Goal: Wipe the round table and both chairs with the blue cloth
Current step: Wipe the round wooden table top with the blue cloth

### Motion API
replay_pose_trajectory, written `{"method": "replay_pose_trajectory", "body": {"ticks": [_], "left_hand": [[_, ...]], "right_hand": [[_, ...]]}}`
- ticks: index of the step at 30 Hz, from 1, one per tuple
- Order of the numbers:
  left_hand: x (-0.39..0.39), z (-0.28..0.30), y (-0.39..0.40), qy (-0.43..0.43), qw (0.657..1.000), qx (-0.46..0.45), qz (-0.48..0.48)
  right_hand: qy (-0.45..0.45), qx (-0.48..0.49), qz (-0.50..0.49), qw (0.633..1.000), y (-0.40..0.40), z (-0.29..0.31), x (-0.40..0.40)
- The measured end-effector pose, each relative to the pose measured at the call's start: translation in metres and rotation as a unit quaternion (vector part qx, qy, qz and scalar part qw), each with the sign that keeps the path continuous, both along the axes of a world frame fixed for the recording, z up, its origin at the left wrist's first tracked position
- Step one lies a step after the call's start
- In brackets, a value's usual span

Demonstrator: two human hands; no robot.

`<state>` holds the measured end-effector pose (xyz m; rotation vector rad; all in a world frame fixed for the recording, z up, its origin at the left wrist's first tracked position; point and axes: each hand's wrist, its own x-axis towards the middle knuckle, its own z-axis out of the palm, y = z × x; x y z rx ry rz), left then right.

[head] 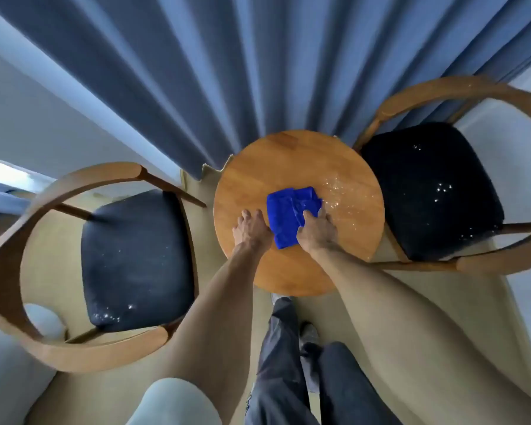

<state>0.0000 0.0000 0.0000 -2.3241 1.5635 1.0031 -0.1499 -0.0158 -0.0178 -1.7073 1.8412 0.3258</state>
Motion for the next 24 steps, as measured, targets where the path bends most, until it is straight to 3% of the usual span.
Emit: {"method": "replay_pose_trajectory", "body": {"ticks": [7, 11, 17, 24], "left_hand": [[0.017, -0.081, -0.055, -0.029, 0.999, -0.017, -0.003], [0.017, -0.133, -0.079, -0.012, 0.996, -0.023, 0.084], [0.017, -0.203, -0.083, -0.063, 0.992, -0.045, 0.101], [0.038, -0.253, -0.142, -0.121, 0.98, -0.119, 0.104]], "right_hand": [[0.022, 0.021, 0.026, 0.999, -0.036, -0.092, 0.033], [0.02, 0.023, 0.018, 0.999, -0.04, -0.153, 0.047], [0.039, -0.126, 0.083, 0.988, -0.033, -0.219, 0.03], [0.005, -0.253, 0.131, 0.958, -0.167, -0.254, 0.034]]}}
